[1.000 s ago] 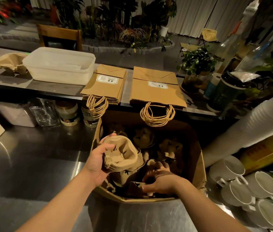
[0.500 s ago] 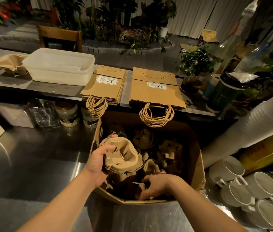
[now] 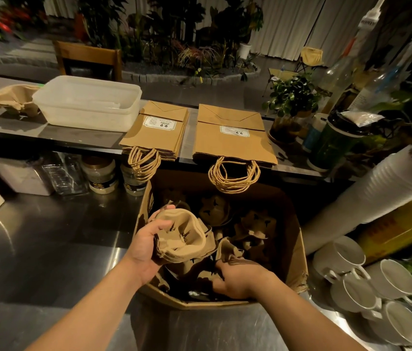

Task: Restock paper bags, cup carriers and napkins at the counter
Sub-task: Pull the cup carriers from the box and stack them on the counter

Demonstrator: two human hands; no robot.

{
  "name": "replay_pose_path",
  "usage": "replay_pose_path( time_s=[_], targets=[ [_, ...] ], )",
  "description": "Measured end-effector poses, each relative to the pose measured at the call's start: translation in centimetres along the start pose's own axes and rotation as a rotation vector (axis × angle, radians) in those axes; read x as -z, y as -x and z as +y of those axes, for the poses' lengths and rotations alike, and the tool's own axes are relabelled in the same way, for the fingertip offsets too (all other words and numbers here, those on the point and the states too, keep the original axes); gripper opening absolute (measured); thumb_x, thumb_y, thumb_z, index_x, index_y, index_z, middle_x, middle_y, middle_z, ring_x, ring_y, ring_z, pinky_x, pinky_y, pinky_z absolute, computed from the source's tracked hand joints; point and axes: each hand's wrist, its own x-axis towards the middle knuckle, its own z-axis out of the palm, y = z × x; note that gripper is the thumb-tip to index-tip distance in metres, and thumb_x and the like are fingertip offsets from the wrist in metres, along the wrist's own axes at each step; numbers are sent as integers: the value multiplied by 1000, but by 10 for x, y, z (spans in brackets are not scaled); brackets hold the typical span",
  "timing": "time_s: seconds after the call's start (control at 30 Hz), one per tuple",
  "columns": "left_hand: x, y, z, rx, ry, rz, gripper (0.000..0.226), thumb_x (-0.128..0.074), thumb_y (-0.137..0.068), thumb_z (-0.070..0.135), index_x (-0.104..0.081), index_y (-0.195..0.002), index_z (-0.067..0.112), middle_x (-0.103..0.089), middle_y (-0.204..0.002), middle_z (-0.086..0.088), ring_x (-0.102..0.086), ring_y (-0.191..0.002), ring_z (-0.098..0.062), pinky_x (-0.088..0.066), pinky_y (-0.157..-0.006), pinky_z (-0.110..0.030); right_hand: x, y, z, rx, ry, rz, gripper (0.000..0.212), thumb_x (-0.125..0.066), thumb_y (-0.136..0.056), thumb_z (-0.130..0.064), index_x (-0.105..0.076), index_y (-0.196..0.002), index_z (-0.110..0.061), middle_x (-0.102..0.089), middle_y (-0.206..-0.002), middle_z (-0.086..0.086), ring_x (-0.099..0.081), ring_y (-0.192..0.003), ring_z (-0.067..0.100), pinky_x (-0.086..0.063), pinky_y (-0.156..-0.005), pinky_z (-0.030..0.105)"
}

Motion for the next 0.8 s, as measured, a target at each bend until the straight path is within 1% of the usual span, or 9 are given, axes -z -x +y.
replay_pose_path(
  time_s=[0.13, 0.23, 0.3, 0.37, 0.43, 0.57, 0.63, 0.7, 0.8],
  targets=[
    [-2, 1, 1, 4, 7, 5, 39, -62, -80, 22, -73, -117, 29, -70, -126, -14, -63, -116, -40, -48, -99, -60, 0, 6, 2, 28, 65, 30, 53, -57, -97, -33, -42, -147, -22, -51, -146, 8, -52, -129, 28, -47, -106, 43],
    [-2, 2, 1, 3, 15, 2, 40, -61, -81, 21, -72, -119, 29, -70, -126, -14, -64, -114, -39, -50, -96, -57, -3, 3, 11, -37, -24, 85, 41, -53, -100, -31, -48, -140, -22, -54, -136, 4, -59, -114, 24, -51, -98, 38],
    [-2, 2, 1, -1, 3, 2, 41, -61, -81, 21, -71, -120, 29, -70, -127, -14, -64, -114, -39, -50, -97, -57, -2, -1, 22, -116, -278, 152, 41, -53, -100, -29, -49, -140, -27, -55, -130, -2, -61, -108, 20, -54, -94, 35],
    [-2, 2, 1, -10, -10, 6, 41, -61, -80, 21, -71, -120, 28, -70, -126, -14, -65, -114, -38, -50, -97, -56, -2, 0, 32, -131, -622, 227, 40, -54, -99, -24, -55, -137, -37, -65, -115, -4, -66, -92, 15, -59, -75, 30],
    [-3, 3, 1, -26, -22, 15, 43, -64, -79, 20, -70, -121, 28, -70, -127, -14, -65, -115, -38, -48, -99, -57, 1, 6, 40, -132, -835, 329, 29, -53, -103, -21, -62, -121, -41, -71, -99, -3, -66, -82, 14, -52, -58, 23],
    [-2, 2, 0, -35, -55, 17, 49, -65, -77, 19, -68, -125, 28, -69, -129, -13, -64, -118, -40, -51, -96, -55, 3, 14, 49, -212, -1168, 468, 18, -52, -105, -25, -66, -116, -22, -73, -98, 6, -65, -86, 20, -49, -70, 34],
    [-2, 2, 0, -32, -74, 14, 50, -64, -76, 17, -69, -124, 27, -70, -127, -12, -63, -118, -40, -51, -95, -56, 2, 19, 49, -242, -1375, 477, 17, -50, -105, -27, -64, -114, -21, -73, -104, 6, -68, -96, 26, -49, -64, 35],
    [-2, 1, -1, -33, -139, 6, 50, -71, -71, 17, -72, -120, 30, -70, -128, -12, -62, -120, -41, -50, -98, -59, 0, 25, 46, -267, -1551, 487, 17, -50, -105, -28, -62, -112, -19, -74, -103, 10, -69, -97, 31, -47, -54, 32],
    [-2, 0, -3, -11, -249, 15, 52, -74, -65, 21, -74, -115, 35, -69, -127, -12, -61, -121, -41, -48, -103, -65, 0, 28, 41, -273, -1752, 527, 22, -52, -103, -29, -63, -117, -16, -75, -105, 12, -70, -99, 32, -47, -55, 33]
  ],
)
